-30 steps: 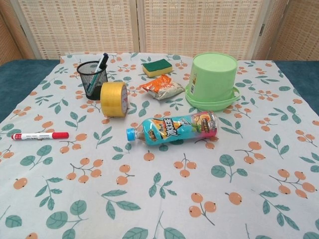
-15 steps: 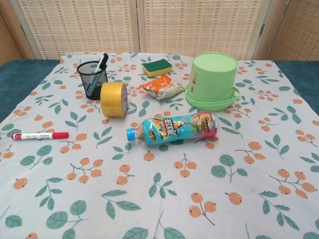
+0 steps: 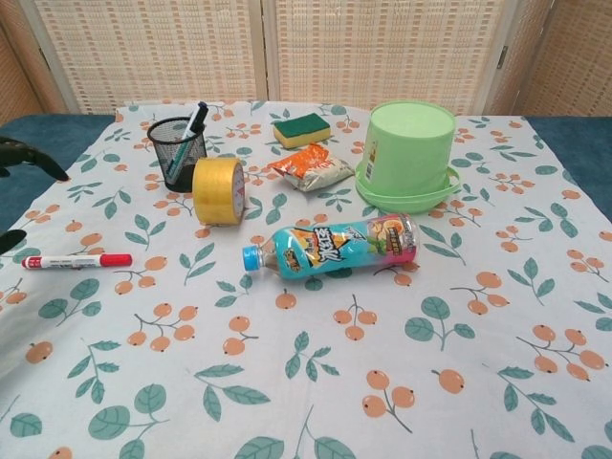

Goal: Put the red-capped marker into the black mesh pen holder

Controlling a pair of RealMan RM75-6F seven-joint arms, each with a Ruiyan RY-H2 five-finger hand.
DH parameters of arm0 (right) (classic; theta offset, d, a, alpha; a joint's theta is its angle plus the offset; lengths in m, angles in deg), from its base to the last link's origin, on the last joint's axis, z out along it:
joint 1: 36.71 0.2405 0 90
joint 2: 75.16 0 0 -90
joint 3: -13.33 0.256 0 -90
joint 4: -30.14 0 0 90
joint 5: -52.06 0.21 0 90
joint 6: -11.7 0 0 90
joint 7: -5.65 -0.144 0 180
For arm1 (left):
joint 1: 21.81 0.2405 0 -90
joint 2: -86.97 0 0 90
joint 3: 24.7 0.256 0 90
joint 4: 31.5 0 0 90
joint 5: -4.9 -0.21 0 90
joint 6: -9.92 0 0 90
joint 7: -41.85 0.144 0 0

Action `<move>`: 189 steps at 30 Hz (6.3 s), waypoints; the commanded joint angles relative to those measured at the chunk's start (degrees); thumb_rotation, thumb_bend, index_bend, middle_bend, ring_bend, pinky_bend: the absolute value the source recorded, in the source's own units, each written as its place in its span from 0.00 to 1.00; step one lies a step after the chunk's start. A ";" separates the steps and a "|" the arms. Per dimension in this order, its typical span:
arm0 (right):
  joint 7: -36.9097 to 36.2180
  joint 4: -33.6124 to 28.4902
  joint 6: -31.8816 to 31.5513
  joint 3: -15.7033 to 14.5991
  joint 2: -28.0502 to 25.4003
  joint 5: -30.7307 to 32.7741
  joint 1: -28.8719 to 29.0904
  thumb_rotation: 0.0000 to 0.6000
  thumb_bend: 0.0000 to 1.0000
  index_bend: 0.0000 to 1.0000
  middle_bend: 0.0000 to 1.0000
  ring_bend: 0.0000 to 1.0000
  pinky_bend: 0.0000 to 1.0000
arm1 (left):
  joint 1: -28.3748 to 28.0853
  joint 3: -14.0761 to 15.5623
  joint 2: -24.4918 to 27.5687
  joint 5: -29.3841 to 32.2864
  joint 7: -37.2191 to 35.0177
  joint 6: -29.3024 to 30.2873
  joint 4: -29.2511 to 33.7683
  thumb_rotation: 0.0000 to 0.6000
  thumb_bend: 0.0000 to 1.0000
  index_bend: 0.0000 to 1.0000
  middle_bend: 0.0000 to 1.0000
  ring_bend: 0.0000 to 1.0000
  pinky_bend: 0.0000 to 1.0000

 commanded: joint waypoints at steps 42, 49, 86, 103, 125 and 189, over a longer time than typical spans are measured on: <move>-0.51 0.76 2.53 -0.03 0.29 2.09 1.21 1.00 0.00 0.24 0.14 0.15 0.03 | -10.71 -3.99 -17.50 17.02 5.17 -10.27 -27.25 1.00 0.36 0.41 0.33 0.11 0.22; -1.02 0.89 2.60 -0.06 0.14 2.18 1.22 1.00 0.00 0.25 0.14 0.15 0.03 | -11.33 -3.93 -18.83 17.38 4.87 -10.51 -29.29 1.00 0.36 0.43 0.36 0.12 0.22; -3.94 3.61 1.09 0.30 1.04 1.42 1.30 1.00 0.00 0.28 0.14 0.19 0.11 | -10.02 -8.40 -9.25 4.83 0.17 7.47 -17.10 1.00 0.36 0.49 0.56 0.24 0.29; -5.87 5.35 0.67 0.46 1.54 1.87 1.20 1.00 0.00 0.28 0.14 0.19 0.11 | -19.92 -26.80 1.84 17.13 -46.84 -19.02 -10.97 1.00 0.36 0.50 0.58 0.25 0.30; -1.35 3.63 2.77 1.82 1.67 6.08 1.08 1.00 0.00 0.28 0.14 0.19 0.11 | -41.49 -24.27 -17.30 7.12 -83.93 -37.49 -57.38 1.00 0.36 0.50 0.57 0.24 0.26; 2.84 -0.08 -1.95 -0.52 1.39 -2.39 0.69 1.00 0.00 0.30 0.14 0.19 0.00 | 5.56 10.52 5.18 0.45 -19.71 14.74 -22.67 1.00 0.37 0.23 0.15 0.05 0.13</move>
